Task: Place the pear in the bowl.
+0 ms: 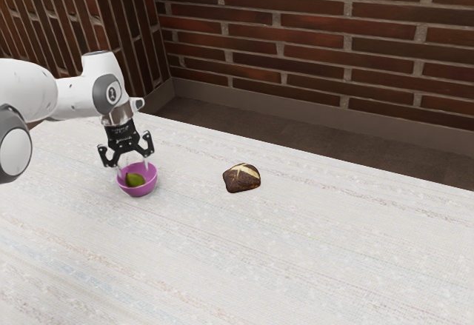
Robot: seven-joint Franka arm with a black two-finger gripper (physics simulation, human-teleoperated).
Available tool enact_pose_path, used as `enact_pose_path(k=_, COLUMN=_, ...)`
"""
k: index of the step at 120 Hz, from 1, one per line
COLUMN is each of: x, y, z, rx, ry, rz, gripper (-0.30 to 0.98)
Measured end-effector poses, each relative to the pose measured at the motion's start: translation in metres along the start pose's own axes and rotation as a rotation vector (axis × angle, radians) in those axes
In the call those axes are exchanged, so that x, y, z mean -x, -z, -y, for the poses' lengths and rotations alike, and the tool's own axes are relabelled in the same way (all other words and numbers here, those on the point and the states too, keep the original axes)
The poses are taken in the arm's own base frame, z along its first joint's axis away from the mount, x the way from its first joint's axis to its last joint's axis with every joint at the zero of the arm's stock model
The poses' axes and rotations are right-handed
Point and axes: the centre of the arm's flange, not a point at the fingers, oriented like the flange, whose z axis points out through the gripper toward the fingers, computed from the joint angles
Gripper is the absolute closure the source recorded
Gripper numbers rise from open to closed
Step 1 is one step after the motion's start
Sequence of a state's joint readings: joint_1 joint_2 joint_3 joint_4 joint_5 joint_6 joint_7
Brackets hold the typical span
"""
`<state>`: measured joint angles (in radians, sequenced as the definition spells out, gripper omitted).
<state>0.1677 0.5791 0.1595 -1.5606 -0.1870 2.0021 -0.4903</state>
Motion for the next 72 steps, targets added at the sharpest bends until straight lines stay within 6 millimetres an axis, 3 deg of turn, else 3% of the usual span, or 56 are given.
enact_pose_path(k=7, x=0.004, y=0.018, z=-0.002, rx=0.015, ry=-0.008, rz=-0.020, gripper=0.15)
enact_pose_path(k=23, x=0.017, y=0.106, z=0.012, rx=0.082, ry=-0.034, rz=-0.125, gripper=0.09)
enact_pose_path(k=31, x=0.047, y=0.157, z=0.013, rx=0.113, ry=-0.104, rz=-0.174, gripper=0.07)
enact_pose_path(k=38, x=0.088, y=0.206, z=0.003, rx=0.138, ry=-0.208, rz=-0.201, gripper=0.06)
enact_pose_path(k=51, x=0.146, y=0.271, z=-0.011, rx=0.151, ry=-0.377, rz=-0.219, gripper=0.05)
enact_pose_path(k=59, x=0.166, y=0.292, z=-0.015, rx=0.140, ry=-0.452, rz=-0.205, gripper=0.04)
enact_pose_path(k=72, x=0.178, y=0.316, z=-0.012, rx=0.124, ry=-0.527, rz=-0.186, gripper=0.03)
